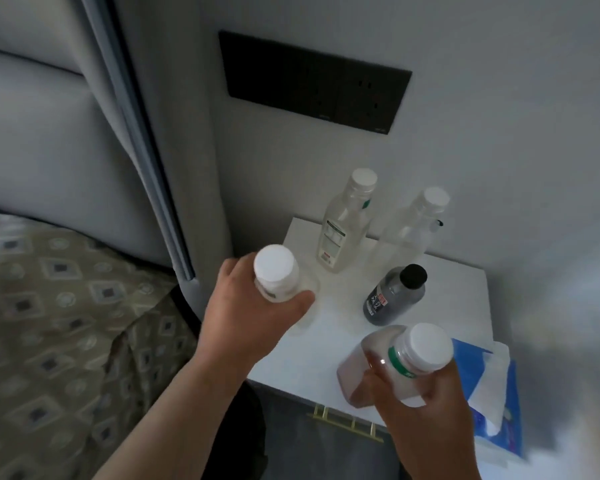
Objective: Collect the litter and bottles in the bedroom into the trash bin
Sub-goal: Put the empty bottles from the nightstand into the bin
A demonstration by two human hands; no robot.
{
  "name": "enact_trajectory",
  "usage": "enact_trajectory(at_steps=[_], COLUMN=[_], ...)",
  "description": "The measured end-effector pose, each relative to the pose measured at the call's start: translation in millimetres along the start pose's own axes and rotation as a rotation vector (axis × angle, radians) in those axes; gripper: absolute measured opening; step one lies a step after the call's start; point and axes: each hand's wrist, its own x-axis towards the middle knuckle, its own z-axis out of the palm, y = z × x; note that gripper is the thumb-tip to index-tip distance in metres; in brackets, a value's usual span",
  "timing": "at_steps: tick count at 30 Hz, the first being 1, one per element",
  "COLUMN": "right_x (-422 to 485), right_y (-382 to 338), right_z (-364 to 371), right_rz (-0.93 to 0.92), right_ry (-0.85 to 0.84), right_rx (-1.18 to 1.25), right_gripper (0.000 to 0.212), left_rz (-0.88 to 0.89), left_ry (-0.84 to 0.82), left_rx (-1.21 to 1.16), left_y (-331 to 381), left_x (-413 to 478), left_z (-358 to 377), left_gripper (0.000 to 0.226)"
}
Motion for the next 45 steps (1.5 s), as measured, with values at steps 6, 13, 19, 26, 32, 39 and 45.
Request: enact_trajectory(at_steps=[6,13,19,26,32,39,45], right_x=[-39,-70,-73,-61,-49,-32,-23], right_y=[-25,-13,34,124,188,249,271], right_z=[31,128,201,260,295,323,332], right_rz=[-0.130,-0.242,-0.254,-0.107,-0.014,0.094,0.149], right_ry=[-0.357,-0.457,-0.588,-0.628,-0.697,-0.724,-0.750], right_rx=[-0.022,-0.181,-0.306,-0.328,-0.392,-0.503,-0.530], right_gripper=[0.043,0.067,0.065,0.058,0.060,0.058,0.057], left_rz=[-0.132,-0.330,-0.514,-0.647,-0.602,-0.650,-0.728], left_ry=[0.160,0.226,0.131,0.008,-0.028,-0.067,-0.010], left_rx=[0.004,0.150,0.331,0.328,0.427,0.346,0.197], left_y=[-48,-159,-255,-348,-403,-440,-461], left_x=[-68,-85,-88,-75,-52,-44,-42], left_z=[-99,-135,-97,-29,18,53,72], left_gripper=[0.062,0.049,0.055,0.064,0.041,0.052,0.022])
